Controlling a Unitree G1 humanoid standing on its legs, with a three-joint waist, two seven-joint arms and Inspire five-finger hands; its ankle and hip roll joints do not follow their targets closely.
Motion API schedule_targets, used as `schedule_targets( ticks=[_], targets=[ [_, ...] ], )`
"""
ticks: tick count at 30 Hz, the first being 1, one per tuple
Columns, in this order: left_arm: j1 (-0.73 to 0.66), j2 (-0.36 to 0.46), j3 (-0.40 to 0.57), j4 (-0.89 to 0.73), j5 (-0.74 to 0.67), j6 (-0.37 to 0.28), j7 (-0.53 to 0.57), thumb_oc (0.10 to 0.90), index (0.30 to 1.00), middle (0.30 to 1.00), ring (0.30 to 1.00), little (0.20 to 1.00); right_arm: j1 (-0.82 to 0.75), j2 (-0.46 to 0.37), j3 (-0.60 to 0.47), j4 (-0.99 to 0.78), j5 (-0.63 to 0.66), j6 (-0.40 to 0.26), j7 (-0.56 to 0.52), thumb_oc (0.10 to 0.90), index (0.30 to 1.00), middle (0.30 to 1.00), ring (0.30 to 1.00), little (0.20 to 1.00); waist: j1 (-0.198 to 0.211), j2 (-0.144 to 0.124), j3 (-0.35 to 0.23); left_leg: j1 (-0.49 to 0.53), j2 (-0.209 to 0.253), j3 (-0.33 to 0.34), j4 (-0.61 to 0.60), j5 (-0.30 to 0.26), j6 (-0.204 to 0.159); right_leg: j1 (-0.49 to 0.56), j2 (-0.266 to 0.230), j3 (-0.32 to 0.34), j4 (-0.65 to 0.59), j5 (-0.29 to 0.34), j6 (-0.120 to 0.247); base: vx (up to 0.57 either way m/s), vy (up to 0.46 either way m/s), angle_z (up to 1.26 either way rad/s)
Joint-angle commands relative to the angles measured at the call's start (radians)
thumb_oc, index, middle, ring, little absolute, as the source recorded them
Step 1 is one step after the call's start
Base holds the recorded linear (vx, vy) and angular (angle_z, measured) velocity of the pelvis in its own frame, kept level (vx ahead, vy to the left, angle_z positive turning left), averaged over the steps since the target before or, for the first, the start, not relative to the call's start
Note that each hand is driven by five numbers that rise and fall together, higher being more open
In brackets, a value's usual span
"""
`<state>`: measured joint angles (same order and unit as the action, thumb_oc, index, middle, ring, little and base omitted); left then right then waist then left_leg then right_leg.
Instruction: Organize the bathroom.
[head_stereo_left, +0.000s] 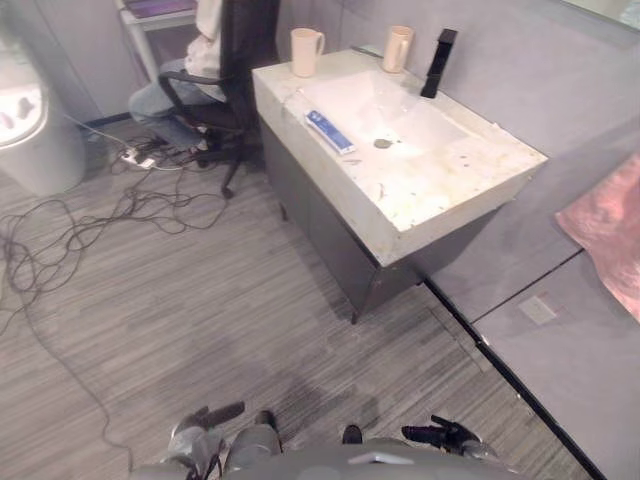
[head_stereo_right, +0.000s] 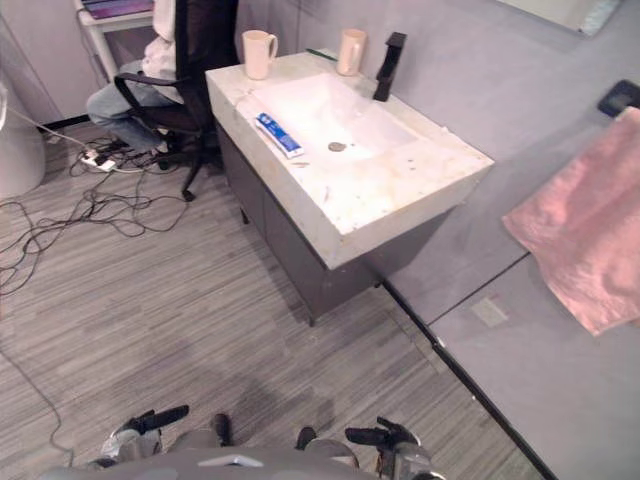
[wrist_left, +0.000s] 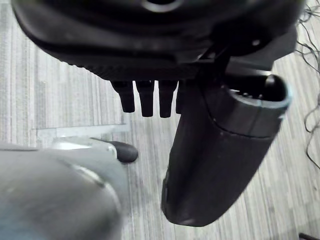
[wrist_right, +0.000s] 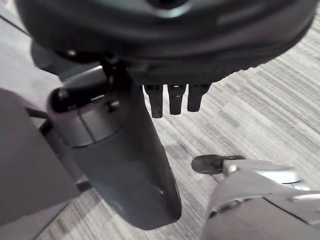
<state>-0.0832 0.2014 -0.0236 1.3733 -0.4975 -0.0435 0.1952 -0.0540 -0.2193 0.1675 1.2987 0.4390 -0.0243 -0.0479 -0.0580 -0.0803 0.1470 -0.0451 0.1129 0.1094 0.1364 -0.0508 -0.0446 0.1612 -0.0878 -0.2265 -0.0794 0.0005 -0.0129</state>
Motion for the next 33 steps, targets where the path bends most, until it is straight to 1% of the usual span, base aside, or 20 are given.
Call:
schedule_targets(
  ticks=[1, 5, 7, 9, 10, 11, 13, 16, 19, 20, 21, 23, 24, 25, 26, 28, 29, 31, 32, 33],
  targets=[
    [0.015, 0.013, 0.011, 0.002, 0.045, -0.043, 0.059, 0.8, 0.9, 0.9, 0.9, 0.9, -0.039, -0.045, -0.012, 0.016, -0.014, -0.007, 0.008, 0.8, 0.9, 0.9, 0.9, 0.9, 0.006, 0.018, -0.034, 0.041, 0.038, -0.028, -0.141, 0.165, -0.007, -0.07, 0.046, 0.184, 0.052, 0.045, 0.035, 0.17, 0.459, 0.27],
    [0.003, 0.014, 0.001, 0.002, 0.077, -0.023, 0.062, 0.8, 0.9, 0.9, 0.9, 0.9, -0.046, -0.051, -0.025, 0.024, 0.009, 0.003, -0.013, 0.8, 0.9, 0.9, 0.9, 0.9, -0.007, 0.04, -0.035, 0.054, 0.065, 0.016, -0.144, 0.16, -0.018, -0.095, 0.007, 0.162, 0.137, 0.007, 0.055, 0.13, 0.397, 0.34],
    [-0.014, 0.022, -0.031, -0.011, 0.019, 0.016, 0.067, 0.8, 0.9, 0.9, 0.9, 0.9, -0.049, -0.045, -0.03, 0.005, 0.014, 0.028, -0.039, 0.8, 0.9, 0.9, 0.9, 0.9, -0.016, 0.054, -0.024, 0.031, 0.009, 0.017, -0.083, 0.119, 0.013, -0.151, -0.057, 0.17, 0.31, -0.008, 0.09, 0.27, 0.708, 0.86],
    [-0.024, 0.024, -0.045, -0.009, 0.035, 0.032, 0.057, 0.8, 0.9, 0.9, 0.9, 0.9, -0.041, -0.044, -0.031, -0.002, 0.021, 0.046, -0.05, 0.8, 0.9, 0.9, 0.9, 0.9, -0.026, 0.062, -0.014, 0.038, -0.03, 0.023, -0.073, 0.095, 0.048, -0.215, -0.112, 0.186, 0.5, 0.104, 0.094, 0.29, 0.656, 0.81],
    [-0.034, 0.02, -0.067, -0.002, 0.058, 0.025, 0.048, 0.8, 0.9, 0.9, 0.9, 0.9, -0.029, -0.05, -0.04, 0.001, 0.021, 0.053, -0.037, 0.8, 0.9, 0.9, 0.9, 0.9, -0.039, 0.079, 0.003, 0.071, -0.068, 0.036, -0.082, 0.072, 0.08, -0.31, -0.165, 0.228, 0.742, 0.236, 0.103, 0.31, 0.674, 0.58],
    [-0.036, 0.021, -0.078, -0.001, 0.073, 0.022, 0.041, 0.8, 0.9, 0.9, 0.9, 0.9, -0.022, -0.055, -0.047, 0.003, 0.005, 0.053, -0.026, 0.8, 0.9, 0.9, 0.9, 0.9, -0.045, 0.092, 0.01, 0.082, -0.074, 0.035, -0.086, 0.065, 0.089, -0.361, -0.166, 0.255, 0.82, 0.283, 0.106, 0.34, 0.633, 0.74],
    [-0.045, 0.038, -0.097, -0.011, 0.101, 0.028, 0.024, 0.8, 0.9, 0.9, 0.9, 0.9, -0.009, -0.063, -0.038, 0.017, -0.01, 0.053, -0.006, 0.8, 0.9, 0.9, 0.9, 0.9, -0.09, 0.105, 0.037, 0.13, -0.089, 0.014, -0.101, 0.056, 0.095, -0.471, -0.036, 0.29, 0.914, 0.268, 0.107, 0.27, 0.334, 0.85],
    [-0.06, 0.037, -0.12, -0.021, 0.132, 0.001, 0.017, 0.8, 0.9, 0.9, 0.9, 0.9, 0.003, -0.054, -0.021, 0.033, -0.007, 0.037, -0.014, 0.8, 0.9, 0.9, 0.9, 0.9, -0.138, 0.099, 0.037, 0.179, -0.129, -0.005, -0.14, 0.043, 0.103, -0.545, 0.078, 0.243, 0.811, 0.279, 0.127, 0.35, 0.194, 0.44],
    [-0.075, 0.029, -0.128, -0.049, 0.084, -0.021, 0.044, 0.8, 0.9, 0.9, 0.9, 0.9, 0.025, -0.045, -0.009, 0.018, -0.064, 0.044, 0.007, 0.8, 0.9, 0.9, 0.9, 0.9, -0.168, 0.073, 0.031, 0.219, -0.173, -0.002, -0.163, 0.017, 0.096, -0.502, 0.089, 0.173, 0.48, 0.214, 0.131, 0.45, 0.119, 0.78],
    [-0.085, 0.021, -0.125, -0.066, 0.082, -0.021, 0.052, 0.8, 0.9, 0.9, 0.9, 0.9, 0.048, -0.042, -0.006, 0.011, -0.052, 0.049, 0.004, 0.8, 0.9, 0.9, 0.9, 0.9, -0.186, 0.052, 0.021, 0.244, -0.211, -0.011, -0.163, -0.014, 0.084, -0.461, 0.1, 0.147, 0.232, 0.241, 0.136, 0.61, 0.085, 0.46],
    [-0.09, 0.017, -0.119, -0.065, 0.104, -0.021, 0.055, 0.8, 0.9, 0.9, 0.9, 0.9, 0.059, -0.038, -0.01, 0.009, -0.039, 0.055, 0.0, 0.8, 0.9, 0.9, 0.9, 0.9, -0.193, 0.041, 0.017, 0.264, -0.232, -0.011, -0.152, -0.04, 0.078, -0.463, 0.102, 0.11, 0.132, 0.288, 0.143, 0.6, 0.086, 0.25],
    [-0.095, 0.007, -0.113, -0.056, 0.147, -0.032, 0.053, 0.8, 0.9, 0.9, 0.9, 0.9, 0.067, -0.033, -0.012, 0.018, -0.025, 0.054, 0.002, 0.8, 0.9, 0.9, 0.9, 0.9, -0.2, 0.037, 0.017, 0.292, -0.252, 0.004, -0.128, -0.082, 0.073, -0.465, 0.11, 0.066, 0.096, 0.309, 0.137, 0.46, 0.079, 0.14],
    [-0.096, 0.001, -0.116, -0.046, 0.17, -0.042, 0.064, 0.8, 0.9, 0.9, 0.9, 0.9, 0.072, -0.039, -0.018, 0.022, -0.036, 0.059, 0.013, 0.8, 0.9, 0.9, 0.9, 0.9, -0.209, 0.053, 0.005, 0.327, -0.26, -0.007, -0.107, -0.104, 0.069, -0.438, 0.137, 0.081, 0.096, 0.282, 0.1, 0.4, 0.07, 0.08],
    [-0.095, 0.001, -0.117, -0.046, 0.169, -0.04, 0.064, 0.8, 0.9, 0.9, 0.9, 0.9, 0.073, -0.038, -0.018, 0.022, -0.037, 0.062, 0.012, 0.8, 0.9, 0.9, 0.9, 0.9, -0.212, 0.053, 0.0, 0.327, -0.262, -0.013, -0.1, -0.093, 0.066, -0.437, 0.139, 0.087, 0.099, 0.28, 0.095, 0.51, 0.098, -0.09],
    [-0.096, -0.002, -0.122, -0.048, 0.169, -0.027, 0.037, 0.8, 0.9, 0.9, 0.9, 0.9, 0.08, -0.04, -0.021, 0.022, -0.012, 0.074, 0.007, 0.8, 0.9, 0.9, 0.9, 0.9, -0.234, 0.071, -0.026, 0.328, -0.242, -0.031, -0.012, 0.011, 0.025, -0.405, 0.168, 0.126, 0.115, 0.249, 0.056, 0.29, 0.047, -0.3],
    [-0.103, -0.008, -0.126, -0.042, 0.222, -0.037, 0.027, 0.8, 0.9, 0.9, 0.9, 0.9, 0.083, -0.037, -0.028, 0.029, 0.016, 0.063, 0.014, 0.8, 0.9, 0.9, 0.9, 0.9, -0.248, 0.072, -0.043, 0.305, -0.222, 0.005, 0.143, 0.105, -0.019, -0.374, 0.161, 0.149, 0.09, 0.241, 0.03, 0.34, 0.017, -0.26],
    [-0.113, -0.012, -0.14, -0.047, 0.226, -0.031, 0.044, 0.8, 0.9, 0.9, 0.9, 0.9, 0.073, -0.036, -0.031, 0.031, -0.028, 0.059, 0.021, 0.8, 0.9, 0.9, 0.9, 0.9, -0.251, 0.062, -0.053, 0.227, -0.207, 0.024, 0.338, 0.225, -0.058, -0.32, 0.155, 0.191, 0.088, 0.211, 0.008, 0.4, -0.019, 0.03],
    [-0.118, -0.014, -0.148, -0.053, 0.223, -0.019, 0.051, 0.8, 0.9, 0.9, 0.9, 0.9, 0.069, -0.04, -0.022, 0.024, -0.009, 0.061, 0.008, 0.8, 0.9, 0.9, 0.9, 0.9, -0.239, 0.043, -0.055, 0.135, -0.211, 0.022, 0.47, 0.254, -0.067, -0.283, 0.141, 0.213, 0.081, 0.198, 0.0, 0.3, -0.004, -0.33],
    [-0.124, -0.027, -0.15, -0.058, 0.249, 0.007, 0.071, 0.8, 0.9, 0.9, 0.9, 0.9, 0.057, -0.049, -0.027, 0.017, 0.067, 0.053, -0.004, 0.8, 0.9, 0.9, 0.9, 0.9, -0.211, 0.013, -0.053, -0.065, -0.176, 0.044, 0.62, 0.216, -0.048, -0.226, 0.131, 0.267, 0.078, 0.175, -0.013, 0.19, 0.029, -0.88],
    [-0.124, -0.028, -0.153, -0.058, 0.241, 0.01, 0.077, 0.8, 0.9, 0.9, 0.9, 0.9, 0.054, -0.051, -0.032, 0.016, 0.065, 0.049, 0.0, 0.8, 0.9, 0.9, 0.9, 0.9, -0.204, 0.008, -0.053, -0.104, -0.16, 0.045, 0.619, 0.209, -0.04, -0.214, 0.131, 0.282, 0.077, 0.171, -0.015, 0.32, 0.125, -1.54]
  ],
)
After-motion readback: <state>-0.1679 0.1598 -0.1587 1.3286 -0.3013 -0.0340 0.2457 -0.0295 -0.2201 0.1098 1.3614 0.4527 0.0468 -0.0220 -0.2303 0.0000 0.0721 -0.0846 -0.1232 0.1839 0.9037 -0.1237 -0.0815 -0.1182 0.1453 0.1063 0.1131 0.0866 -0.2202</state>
